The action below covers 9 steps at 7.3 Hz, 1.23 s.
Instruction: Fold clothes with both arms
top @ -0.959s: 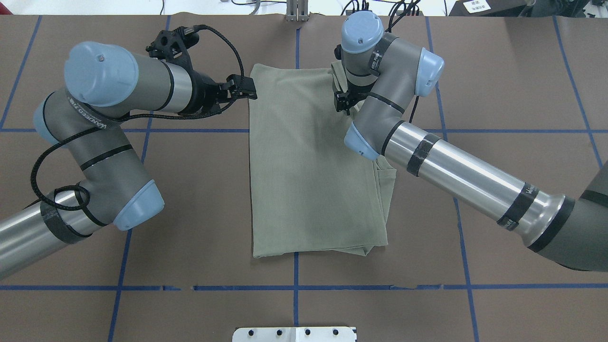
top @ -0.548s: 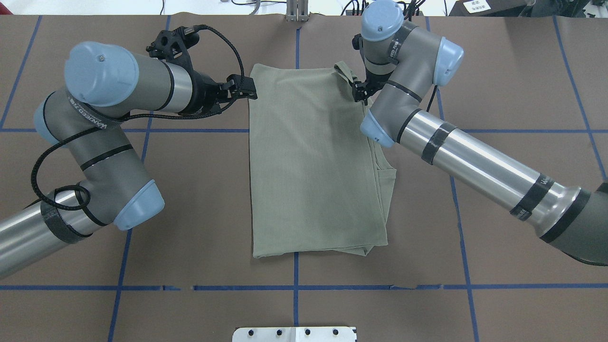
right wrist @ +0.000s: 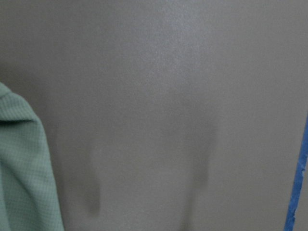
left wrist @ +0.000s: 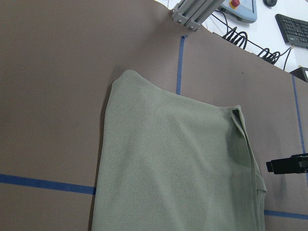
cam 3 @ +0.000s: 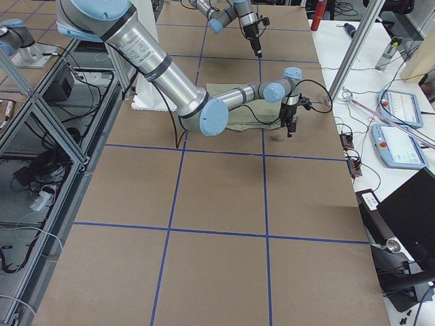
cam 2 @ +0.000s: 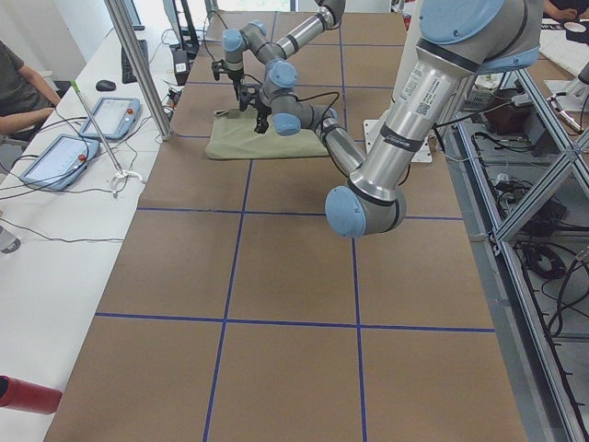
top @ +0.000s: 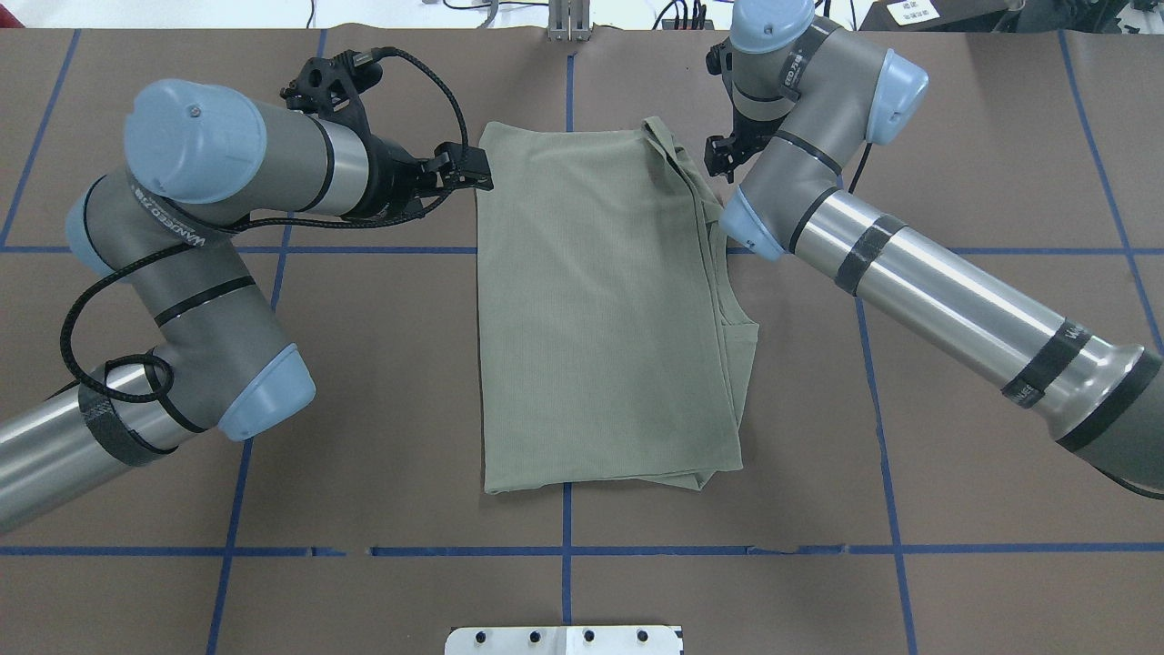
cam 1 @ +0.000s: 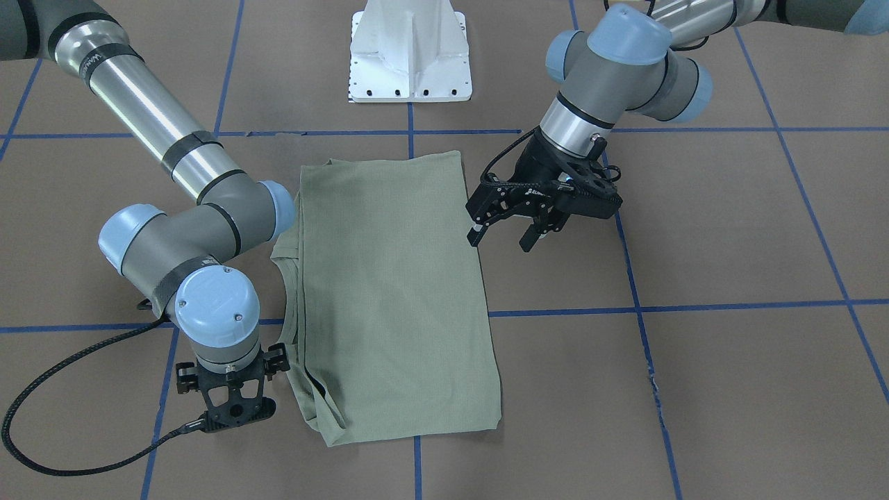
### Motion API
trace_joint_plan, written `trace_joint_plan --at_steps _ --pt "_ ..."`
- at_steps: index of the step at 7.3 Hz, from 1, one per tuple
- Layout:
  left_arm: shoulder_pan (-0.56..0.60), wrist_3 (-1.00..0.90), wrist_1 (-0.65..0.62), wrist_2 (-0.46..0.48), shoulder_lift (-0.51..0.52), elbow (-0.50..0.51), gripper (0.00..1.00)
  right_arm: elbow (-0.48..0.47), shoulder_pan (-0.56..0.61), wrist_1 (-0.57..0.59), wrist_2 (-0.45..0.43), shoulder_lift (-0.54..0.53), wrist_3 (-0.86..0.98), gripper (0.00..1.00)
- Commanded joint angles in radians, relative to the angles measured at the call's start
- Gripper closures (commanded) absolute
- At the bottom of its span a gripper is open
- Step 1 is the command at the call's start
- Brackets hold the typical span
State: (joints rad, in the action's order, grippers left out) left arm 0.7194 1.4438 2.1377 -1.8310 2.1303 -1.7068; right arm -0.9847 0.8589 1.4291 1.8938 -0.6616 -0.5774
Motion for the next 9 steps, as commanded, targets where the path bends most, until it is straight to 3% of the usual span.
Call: trace_joint_plan --at_steps 1,4,9 --pt "0.002 -0.005 0.001 0.001 -0.001 0.001 0.0 0.059 -0.021 -0.042 -0.007 0.104 -0.013 0.0" --pt "0.009 -0.011 0.002 -0.001 -0.001 0.006 0.0 0.205 -0.049 -0.159 -0.07 0.166 -0.033 0.0" --pt "0.009 -0.005 0.002 -0.002 0.0 0.0 0.0 0.247 -0.055 -0.176 -0.074 0.159 -0.032 0.0"
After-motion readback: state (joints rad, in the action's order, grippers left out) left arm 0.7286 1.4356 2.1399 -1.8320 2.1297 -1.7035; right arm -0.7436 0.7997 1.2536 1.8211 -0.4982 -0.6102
